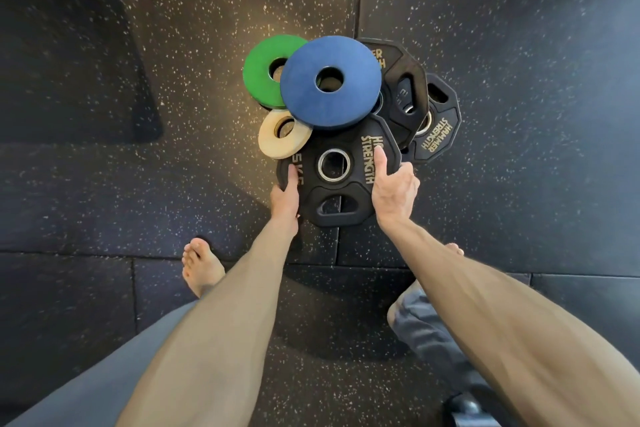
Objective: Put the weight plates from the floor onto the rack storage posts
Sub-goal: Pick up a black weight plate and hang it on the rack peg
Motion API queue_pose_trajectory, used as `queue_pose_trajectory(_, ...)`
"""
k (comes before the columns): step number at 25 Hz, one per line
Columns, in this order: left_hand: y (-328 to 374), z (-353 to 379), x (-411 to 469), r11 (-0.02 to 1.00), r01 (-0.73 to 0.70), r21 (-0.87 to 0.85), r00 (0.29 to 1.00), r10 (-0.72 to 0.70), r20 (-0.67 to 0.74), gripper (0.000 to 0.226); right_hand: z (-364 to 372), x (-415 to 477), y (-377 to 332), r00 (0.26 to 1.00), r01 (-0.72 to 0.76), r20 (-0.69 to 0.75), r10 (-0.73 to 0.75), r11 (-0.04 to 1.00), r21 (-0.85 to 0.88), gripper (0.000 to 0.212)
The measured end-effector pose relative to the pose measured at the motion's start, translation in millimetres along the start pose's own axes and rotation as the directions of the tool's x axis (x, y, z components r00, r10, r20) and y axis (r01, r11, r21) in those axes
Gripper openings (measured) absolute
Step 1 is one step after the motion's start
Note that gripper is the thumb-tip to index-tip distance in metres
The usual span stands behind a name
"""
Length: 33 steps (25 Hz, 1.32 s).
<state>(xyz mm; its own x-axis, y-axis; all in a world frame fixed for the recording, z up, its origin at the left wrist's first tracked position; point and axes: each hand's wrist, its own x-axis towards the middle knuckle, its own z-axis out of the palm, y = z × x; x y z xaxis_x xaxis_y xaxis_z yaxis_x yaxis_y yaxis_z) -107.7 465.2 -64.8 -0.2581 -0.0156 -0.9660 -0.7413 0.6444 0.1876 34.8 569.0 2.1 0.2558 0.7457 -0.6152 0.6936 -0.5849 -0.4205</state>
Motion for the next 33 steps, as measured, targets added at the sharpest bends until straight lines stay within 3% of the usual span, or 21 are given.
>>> queue_pose_trajectory(2, -4.7, -5.4, -21.3, 0.999, 0.041, 0.027, 0.999, -0.041, -0.007, 0.120, -15.0, -14.6, -3.6, 1.000, -0.008, 0.007, 0.008, 1.000, 0.015, 0.061)
queue_pose_trajectory(5, -12.8, -14.1, -99.3, 0.997, 0.078, 0.016, 0.997, -0.078, 0.011, 0.098, -58.7, -51.7, -10.8, 0.998, 0.040, 0.039, -0.038, 0.999, -0.036, 0.057)
queue_pose_trajectory(8, -10.1, -25.0, -182.6, 0.995, 0.094, 0.044, 0.994, -0.097, 0.051, 0.093, -121.6, -102.7, -25.6, 0.998, 0.053, 0.041, -0.050, 0.996, -0.068, 0.067)
queue_pose_trajectory(11, 19.7, -31.1, -273.8, 0.999, 0.026, 0.046, 0.996, -0.030, 0.079, 0.105, -192.0, -153.4, -68.2, 0.998, 0.064, 0.015, -0.063, 0.998, -0.018, 0.068)
queue_pose_trajectory(15, 80.9, -26.4, -379.6, 0.993, -0.116, -0.020, 0.989, 0.118, 0.087, 0.134, -285.5, -207.6, -151.4, 0.978, 0.194, -0.088, -0.187, 0.977, 0.082, 0.063)
queue_pose_trajectory(21, 209.4, 0.5, -595.1, 0.909, -0.400, -0.118, 0.909, 0.410, 0.075, 0.091, -429.3, -271.3, -300.4, 0.923, 0.371, -0.208, -0.323, 0.890, 0.265, 0.055)
queue_pose_trajectory(26, 290.1, -2.4, -695.5, 0.792, -0.597, -0.128, 0.798, 0.603, 0.010, 0.080, -480.9, -315.6, -386.2, 0.883, 0.438, -0.359, -0.303, 0.809, 0.393, 0.052)
queue_pose_trajectory(30, 330.1, -6.0, -718.0, 0.747, -0.634, -0.200, 0.768, 0.639, -0.044, 0.085, -481.8, -330.9, -425.9, 0.858, 0.473, -0.422, -0.292, 0.768, 0.432, 0.055)
queue_pose_trajectory(33, 372.1, 0.1, -735.3, 0.723, -0.654, -0.221, 0.742, 0.671, 0.001, 0.095, -493.6, -331.7, -468.3, 0.817, 0.540, -0.476, -0.325, 0.720, 0.436, 0.050)
